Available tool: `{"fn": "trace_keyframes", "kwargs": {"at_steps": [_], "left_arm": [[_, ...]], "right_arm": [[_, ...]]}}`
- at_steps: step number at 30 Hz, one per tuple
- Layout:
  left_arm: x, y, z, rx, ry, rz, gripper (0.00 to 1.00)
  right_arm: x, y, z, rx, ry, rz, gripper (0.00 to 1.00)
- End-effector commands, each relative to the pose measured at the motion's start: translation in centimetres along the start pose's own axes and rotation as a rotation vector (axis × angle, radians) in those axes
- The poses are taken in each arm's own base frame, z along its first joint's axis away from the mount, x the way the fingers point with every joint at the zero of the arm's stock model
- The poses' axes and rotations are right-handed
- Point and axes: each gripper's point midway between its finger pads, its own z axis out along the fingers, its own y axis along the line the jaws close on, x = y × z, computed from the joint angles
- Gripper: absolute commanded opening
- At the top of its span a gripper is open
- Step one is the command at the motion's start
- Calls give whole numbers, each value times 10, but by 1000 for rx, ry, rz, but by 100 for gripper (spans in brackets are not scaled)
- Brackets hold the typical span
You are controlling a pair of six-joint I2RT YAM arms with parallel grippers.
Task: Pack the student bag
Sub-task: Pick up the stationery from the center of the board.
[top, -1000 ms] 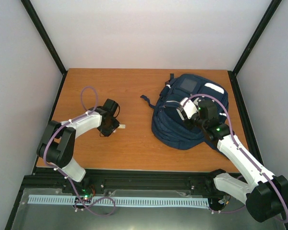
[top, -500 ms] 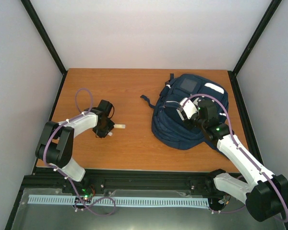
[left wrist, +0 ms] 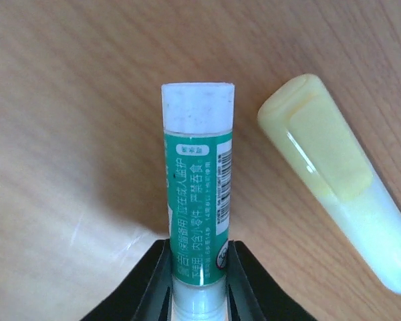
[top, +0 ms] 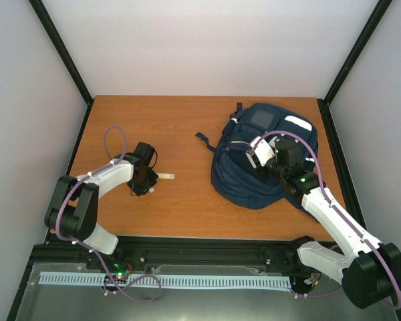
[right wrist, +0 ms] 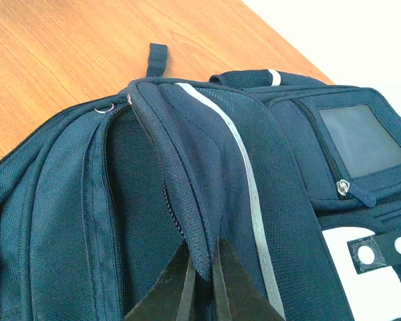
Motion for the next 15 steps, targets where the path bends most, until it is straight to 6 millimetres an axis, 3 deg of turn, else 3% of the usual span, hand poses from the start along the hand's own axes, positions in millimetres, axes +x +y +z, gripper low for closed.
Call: {"fn": "trace_keyframes", "kwargs": {"at_steps": [1, 4, 8, 15], "left_arm": [[2, 10, -29, 40, -15, 29, 17], [5, 6, -49, 126, -20, 81, 11], [25, -34, -83, 355, -9, 333, 3], [109, -96, -143, 728, 58, 761, 1]], "right_arm": [[-22, -4, -5, -1, -81, -7, 3], [-22, -3, -4, -4, -81, -7, 3], [-23, -3, -5, -7, -84, -6, 3], [-25, -2, -6, -11, -93, 2, 3]]}}
